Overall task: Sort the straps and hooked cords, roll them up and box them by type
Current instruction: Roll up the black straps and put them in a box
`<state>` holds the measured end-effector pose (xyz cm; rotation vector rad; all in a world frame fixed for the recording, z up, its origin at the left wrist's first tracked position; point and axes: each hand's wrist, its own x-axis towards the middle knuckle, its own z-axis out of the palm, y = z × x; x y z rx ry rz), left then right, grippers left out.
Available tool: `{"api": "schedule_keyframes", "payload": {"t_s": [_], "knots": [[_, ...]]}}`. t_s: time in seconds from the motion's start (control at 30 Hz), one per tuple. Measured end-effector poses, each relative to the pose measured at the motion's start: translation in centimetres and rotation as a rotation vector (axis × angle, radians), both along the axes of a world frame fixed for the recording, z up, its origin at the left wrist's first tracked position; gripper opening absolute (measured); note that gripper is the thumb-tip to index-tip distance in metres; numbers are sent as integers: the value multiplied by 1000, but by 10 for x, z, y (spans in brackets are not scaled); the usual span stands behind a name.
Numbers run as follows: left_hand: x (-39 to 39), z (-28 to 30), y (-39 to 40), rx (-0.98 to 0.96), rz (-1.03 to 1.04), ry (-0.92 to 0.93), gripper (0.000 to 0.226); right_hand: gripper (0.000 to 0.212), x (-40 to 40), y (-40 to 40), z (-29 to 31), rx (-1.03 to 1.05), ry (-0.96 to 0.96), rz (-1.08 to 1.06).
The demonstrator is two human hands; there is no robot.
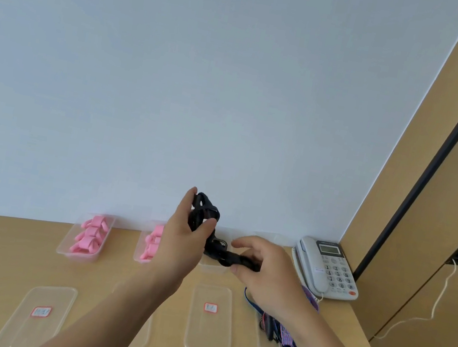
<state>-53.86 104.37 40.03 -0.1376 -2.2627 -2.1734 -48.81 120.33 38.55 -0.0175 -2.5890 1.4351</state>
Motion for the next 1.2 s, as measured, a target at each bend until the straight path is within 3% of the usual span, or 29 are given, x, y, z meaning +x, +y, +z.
{"api": "schedule_keyframes", "payload": {"t_s": [0.17, 0.33, 0.53, 0.63, 0.73, 0.83, 1.0, 1.2], "knots": [[10, 7, 0, -227, -155, 64, 60, 36, -3, 9, 11, -70, 153, -88], [16, 11, -5, -105, -432, -129, 50, 33, 1, 13, 25, -251, 215, -127], [20, 7, -4, -293, -629, -14, 38, 38, 3, 9, 20, -255, 198, -112], [23, 2, -5, -364, -643, 31, 54, 39, 3, 10, 20, -233, 167, -82], [23, -1, -7, -365, -633, 20, 52, 37, 2, 17, 23, -176, 123, -44], [24, -1, -11, -272, -518, -53, 51, 30, 3, 27, 22, -184, 82, -7], [24, 2, -14, -76, -423, -102, 30, 22, 5, 29, 11, -318, 31, -16], [21, 0, -16, 22, -456, -209, 43, 13, 5, 21, 9, -365, -22, -73]]}}
